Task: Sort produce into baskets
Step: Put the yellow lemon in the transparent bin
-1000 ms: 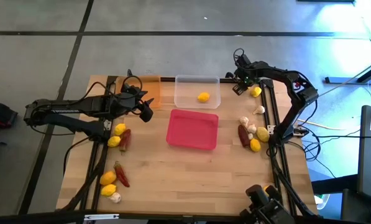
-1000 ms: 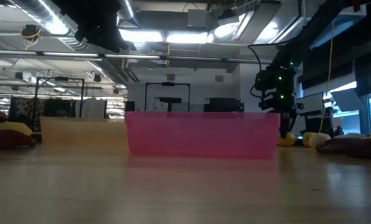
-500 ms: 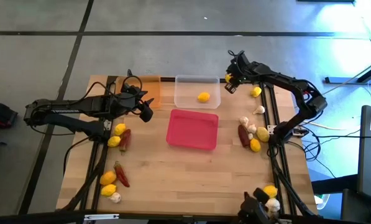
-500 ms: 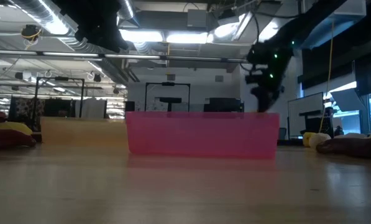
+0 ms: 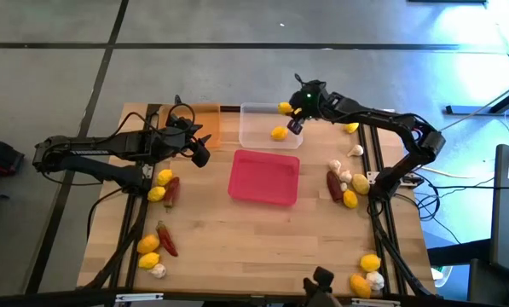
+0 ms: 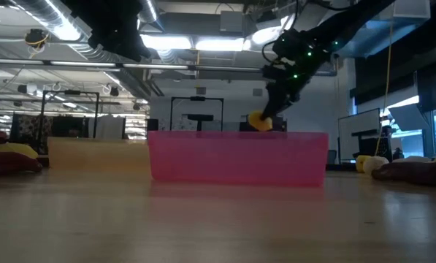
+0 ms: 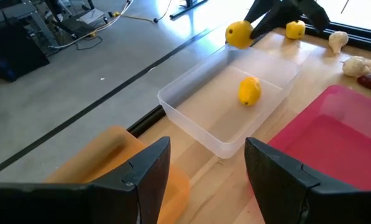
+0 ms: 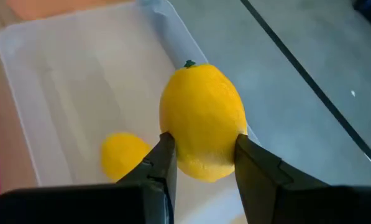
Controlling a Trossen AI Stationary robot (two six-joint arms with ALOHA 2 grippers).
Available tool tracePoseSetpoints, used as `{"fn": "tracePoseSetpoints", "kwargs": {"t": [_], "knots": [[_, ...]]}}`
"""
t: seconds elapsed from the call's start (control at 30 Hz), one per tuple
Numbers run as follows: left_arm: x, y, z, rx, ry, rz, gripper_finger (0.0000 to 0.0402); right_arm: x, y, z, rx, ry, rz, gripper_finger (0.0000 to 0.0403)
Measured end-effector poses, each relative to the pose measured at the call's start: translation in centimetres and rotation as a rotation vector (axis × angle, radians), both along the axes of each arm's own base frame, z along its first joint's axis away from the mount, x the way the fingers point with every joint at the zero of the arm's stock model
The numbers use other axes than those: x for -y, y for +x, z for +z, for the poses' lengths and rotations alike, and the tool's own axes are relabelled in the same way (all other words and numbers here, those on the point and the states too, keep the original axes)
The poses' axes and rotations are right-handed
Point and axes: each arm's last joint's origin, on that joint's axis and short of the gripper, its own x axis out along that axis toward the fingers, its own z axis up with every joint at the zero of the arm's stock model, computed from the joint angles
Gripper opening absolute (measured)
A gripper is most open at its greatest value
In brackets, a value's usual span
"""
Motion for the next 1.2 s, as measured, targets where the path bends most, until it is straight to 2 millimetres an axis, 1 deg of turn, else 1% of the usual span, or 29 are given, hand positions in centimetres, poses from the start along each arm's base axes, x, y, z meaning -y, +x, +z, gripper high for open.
{"fn": "tracePoseSetpoints", "kwargs": {"t": [0.17,0.27,0.5,0.67,0.9,1.2], "knots": [[0.0,0.0,0.0,0.0,0.0,0.0,0.0203,0.2,1.1,-0.9,0.028,-0.009,0.005,0.0115],[0.0,0.0,0.0,0.0,0.0,0.0,0.0203,0.6,1.5,-1.9,0.032,0.021,-0.02,0.0115],[0.0,0.0,0.0,0.0,0.0,0.0,0.0203,1.1,2.1,-4.4,-0.036,0.062,-0.04,0.0115],[0.0,0.0,0.0,0.0,-0.001,0.0,0.0203,1.3,2.3,-5.7,-0.067,0.086,-0.043,0.0115],[0.0,0.0,0.0,0.001,-0.002,0.001,0.0203,1.3,2.3,-7.0,-0.111,0.134,-0.03,0.0115],[0.0,0.0,0.0,0.002,-0.002,0.002,0.0203,0.9,1.9,-7.5,-0.174,0.175,-0.026,0.0115]]}}
